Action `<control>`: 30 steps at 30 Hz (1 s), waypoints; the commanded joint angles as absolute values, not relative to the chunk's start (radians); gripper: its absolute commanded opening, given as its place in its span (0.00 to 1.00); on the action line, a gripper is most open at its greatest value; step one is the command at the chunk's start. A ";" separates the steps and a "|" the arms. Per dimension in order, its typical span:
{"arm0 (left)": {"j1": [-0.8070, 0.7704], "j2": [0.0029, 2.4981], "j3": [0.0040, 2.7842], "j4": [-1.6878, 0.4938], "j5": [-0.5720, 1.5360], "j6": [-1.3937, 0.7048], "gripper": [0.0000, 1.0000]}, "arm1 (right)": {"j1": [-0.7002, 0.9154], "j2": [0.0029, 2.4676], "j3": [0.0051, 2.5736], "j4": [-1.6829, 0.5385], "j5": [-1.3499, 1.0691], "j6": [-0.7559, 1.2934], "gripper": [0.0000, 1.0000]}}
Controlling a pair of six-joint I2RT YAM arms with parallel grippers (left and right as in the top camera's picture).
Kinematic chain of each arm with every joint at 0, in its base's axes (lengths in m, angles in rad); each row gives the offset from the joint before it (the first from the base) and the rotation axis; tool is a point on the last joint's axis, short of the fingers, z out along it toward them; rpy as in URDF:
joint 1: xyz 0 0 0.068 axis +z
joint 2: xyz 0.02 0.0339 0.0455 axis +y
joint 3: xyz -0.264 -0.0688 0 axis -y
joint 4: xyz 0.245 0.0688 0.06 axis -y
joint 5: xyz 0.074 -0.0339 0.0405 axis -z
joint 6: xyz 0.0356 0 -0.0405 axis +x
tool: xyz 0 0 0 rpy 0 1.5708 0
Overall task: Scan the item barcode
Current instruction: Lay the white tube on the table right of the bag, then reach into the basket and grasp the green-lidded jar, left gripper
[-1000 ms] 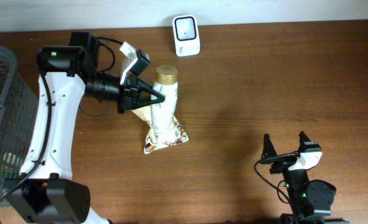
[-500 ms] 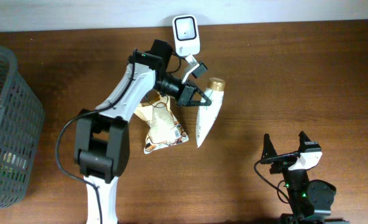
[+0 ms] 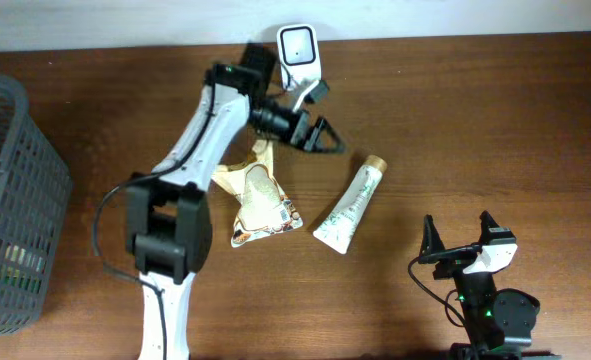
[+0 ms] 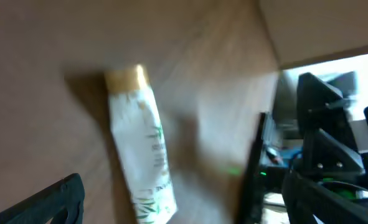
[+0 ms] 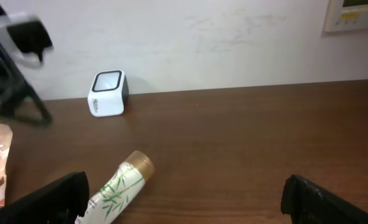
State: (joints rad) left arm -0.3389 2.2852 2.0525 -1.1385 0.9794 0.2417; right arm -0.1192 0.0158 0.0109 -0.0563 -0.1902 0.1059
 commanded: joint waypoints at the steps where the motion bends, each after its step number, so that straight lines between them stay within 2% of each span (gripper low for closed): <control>1: -0.325 2.033 2.231 -1.203 0.623 0.247 0.99 | -0.125 0.009 0.006 -0.063 -0.202 0.112 0.98; 5: -0.215 1.739 2.260 -1.225 0.266 0.194 0.99 | -0.125 0.009 0.006 -0.063 -0.202 0.112 0.98; 8: 0.028 1.575 2.260 -1.353 -0.055 0.116 0.99 | -0.125 0.009 0.006 -0.063 -0.202 0.112 0.98; 9: 0.194 1.555 2.260 -1.414 -0.080 0.076 0.99 | -0.125 0.009 0.006 -0.063 -0.202 0.112 0.98; 10: 0.289 1.555 2.260 -1.432 -0.079 0.059 0.99 | -0.125 0.009 0.006 -0.063 -0.202 0.112 0.98; 18: 0.781 1.604 2.260 -1.431 -0.075 0.044 0.99 | -0.125 0.009 0.006 -0.063 -0.203 0.112 0.98; 22: 0.903 1.747 2.260 -1.424 -0.072 0.037 1.00 | -0.125 0.009 0.006 -0.063 -0.203 0.112 0.98; 27: 0.914 1.971 2.259 -1.420 -0.128 0.028 1.00 | -0.125 0.009 0.006 -0.063 -0.202 0.112 0.98; 30: 0.911 2.084 2.257 -1.448 -0.081 0.089 1.00 | -0.125 0.009 0.006 -0.063 -0.203 0.112 0.98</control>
State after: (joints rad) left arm 0.9112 2.0125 2.2574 -1.4338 -0.1097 0.0441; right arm -0.1192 0.0158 0.0109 -0.0563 -0.1905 0.1055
